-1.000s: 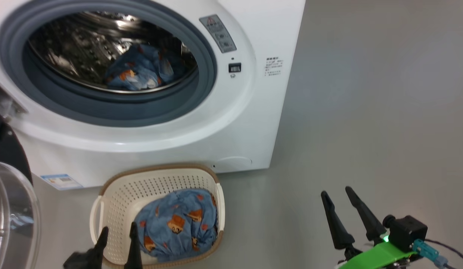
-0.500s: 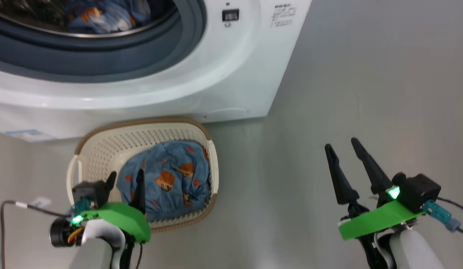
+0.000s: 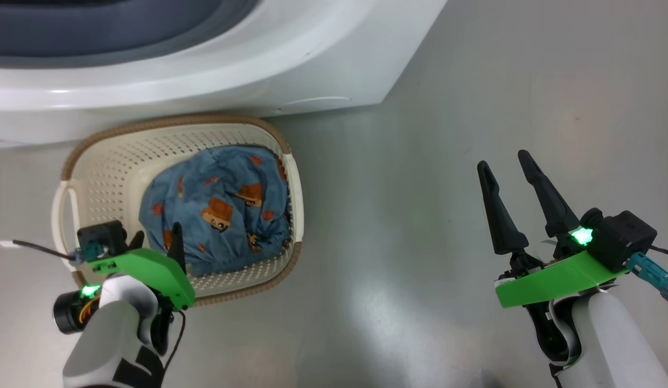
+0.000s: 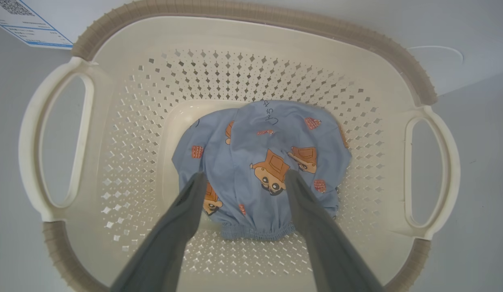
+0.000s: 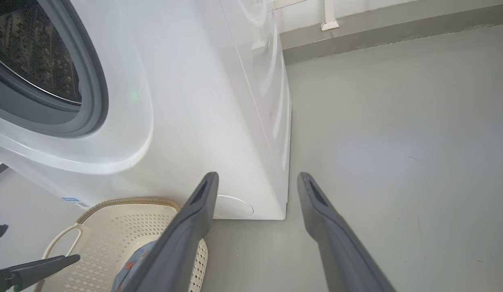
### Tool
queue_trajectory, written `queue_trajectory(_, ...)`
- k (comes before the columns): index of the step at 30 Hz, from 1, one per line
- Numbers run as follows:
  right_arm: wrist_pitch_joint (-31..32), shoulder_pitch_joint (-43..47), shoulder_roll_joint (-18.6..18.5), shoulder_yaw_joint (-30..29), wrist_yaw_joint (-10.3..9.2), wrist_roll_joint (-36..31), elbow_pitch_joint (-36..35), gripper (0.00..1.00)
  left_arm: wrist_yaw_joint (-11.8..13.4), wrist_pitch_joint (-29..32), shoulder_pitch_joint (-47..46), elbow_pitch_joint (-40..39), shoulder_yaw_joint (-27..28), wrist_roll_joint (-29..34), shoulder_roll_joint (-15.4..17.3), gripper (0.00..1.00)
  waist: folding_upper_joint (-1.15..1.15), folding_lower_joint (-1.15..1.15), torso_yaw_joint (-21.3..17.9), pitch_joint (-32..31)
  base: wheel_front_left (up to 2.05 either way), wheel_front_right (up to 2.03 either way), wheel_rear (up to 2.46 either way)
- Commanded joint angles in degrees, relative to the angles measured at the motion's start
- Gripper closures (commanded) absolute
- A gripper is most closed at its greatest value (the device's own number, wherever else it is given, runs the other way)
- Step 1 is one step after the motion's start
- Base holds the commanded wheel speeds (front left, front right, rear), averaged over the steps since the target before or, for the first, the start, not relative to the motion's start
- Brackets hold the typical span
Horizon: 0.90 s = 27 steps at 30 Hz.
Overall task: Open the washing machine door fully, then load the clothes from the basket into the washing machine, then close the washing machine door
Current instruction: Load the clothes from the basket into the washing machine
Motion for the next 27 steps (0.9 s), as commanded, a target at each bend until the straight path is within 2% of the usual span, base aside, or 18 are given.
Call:
queue_trajectory(1,-0.27,0.2,-0.17,1.2,0.1,0.05,-1.55,0.0,-0.27,-0.71,-1.43,2.21,1.89,-0.89,2.16,0.0,0.0,-0.01,-1.43,3.12,0.0,0.0,0.0)
queue_trajectory(14,-0.27,-1.62,-1.01,1.47,0.1,-0.1,-3.09,0.0,-3.08,-1.47,-10.88,14.36,2.41,-3.51,1.69,0.0,0.0,-0.01,-3.99,10.56,0.0,0.0,0.0)
queue_trajectory(27,-0.27,-2.69,-1.99,0.92,0.1,-0.39,-5.35,0.0,-3.01,-1.17,-17.33,17.71,2.08,-4.15,3.35,0.0,0.0,-0.01,-5.79,17.05,0.0,0.0,0.0)
